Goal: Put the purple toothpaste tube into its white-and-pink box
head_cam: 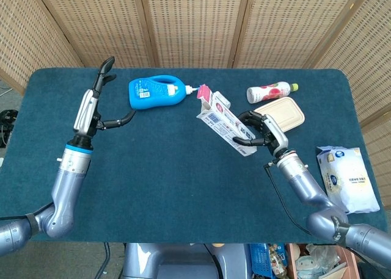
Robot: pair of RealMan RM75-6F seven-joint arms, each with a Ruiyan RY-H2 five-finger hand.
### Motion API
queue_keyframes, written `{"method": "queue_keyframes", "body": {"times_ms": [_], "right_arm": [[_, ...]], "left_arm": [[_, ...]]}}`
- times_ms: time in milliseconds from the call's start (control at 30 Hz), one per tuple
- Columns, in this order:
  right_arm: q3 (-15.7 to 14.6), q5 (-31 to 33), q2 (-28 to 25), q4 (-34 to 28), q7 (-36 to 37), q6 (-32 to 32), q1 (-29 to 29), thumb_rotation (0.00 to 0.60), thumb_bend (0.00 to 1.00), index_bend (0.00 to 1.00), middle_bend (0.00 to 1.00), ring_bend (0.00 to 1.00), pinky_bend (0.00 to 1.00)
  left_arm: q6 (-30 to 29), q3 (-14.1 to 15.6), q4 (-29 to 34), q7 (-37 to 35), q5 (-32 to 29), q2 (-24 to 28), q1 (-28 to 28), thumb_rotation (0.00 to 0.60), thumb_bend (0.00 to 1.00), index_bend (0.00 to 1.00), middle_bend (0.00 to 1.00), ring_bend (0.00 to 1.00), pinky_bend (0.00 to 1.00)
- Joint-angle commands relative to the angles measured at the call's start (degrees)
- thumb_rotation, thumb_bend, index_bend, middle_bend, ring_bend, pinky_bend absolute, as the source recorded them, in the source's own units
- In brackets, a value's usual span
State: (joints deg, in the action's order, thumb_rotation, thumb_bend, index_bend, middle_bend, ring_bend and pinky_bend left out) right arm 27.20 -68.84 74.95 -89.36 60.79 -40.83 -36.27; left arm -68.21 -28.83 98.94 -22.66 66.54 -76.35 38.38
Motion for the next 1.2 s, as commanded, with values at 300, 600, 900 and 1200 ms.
{"method": "queue_keyframes", "body": {"times_ms": [300,600,900,1200], "right_arm": [[-8.66,-4.9,2.06,7.61,-28.01,-4.11,-2.47,0.6,0.39,0.51,0.54,0.25,0.25],[-14.01,-6.81,2.73,9.66,-46.81,-8.71,-1.94,0.6,0.33,0.49,0.53,0.25,0.25],[-16.66,-7.54,2.42,8.97,-51.77,-9.64,-1.15,0.6,0.0,0.01,0.04,0.0,0.12],[-17.16,-5.71,-3.3,1.63,-52.42,-12.57,2.09,0.6,0.0,0.0,0.0,0.0,0.09]], "left_arm": [[1.37,3.29,-3.6,-4.74,3.67,4.47,-3.41,0.6,0.27,0.0,0.0,0.0,0.12],[2.25,8.98,-7.39,-6.47,7.69,7.63,-6.92,0.6,0.27,0.0,0.0,0.0,0.11],[-2.13,13.88,-12.03,-3.27,11.93,8.5,-11.04,0.6,0.27,0.0,0.0,0.0,0.05],[-4.21,17.91,-9.97,1.58,10.95,12.74,-16.36,0.6,0.25,0.0,0.0,0.0,0.0]]}}
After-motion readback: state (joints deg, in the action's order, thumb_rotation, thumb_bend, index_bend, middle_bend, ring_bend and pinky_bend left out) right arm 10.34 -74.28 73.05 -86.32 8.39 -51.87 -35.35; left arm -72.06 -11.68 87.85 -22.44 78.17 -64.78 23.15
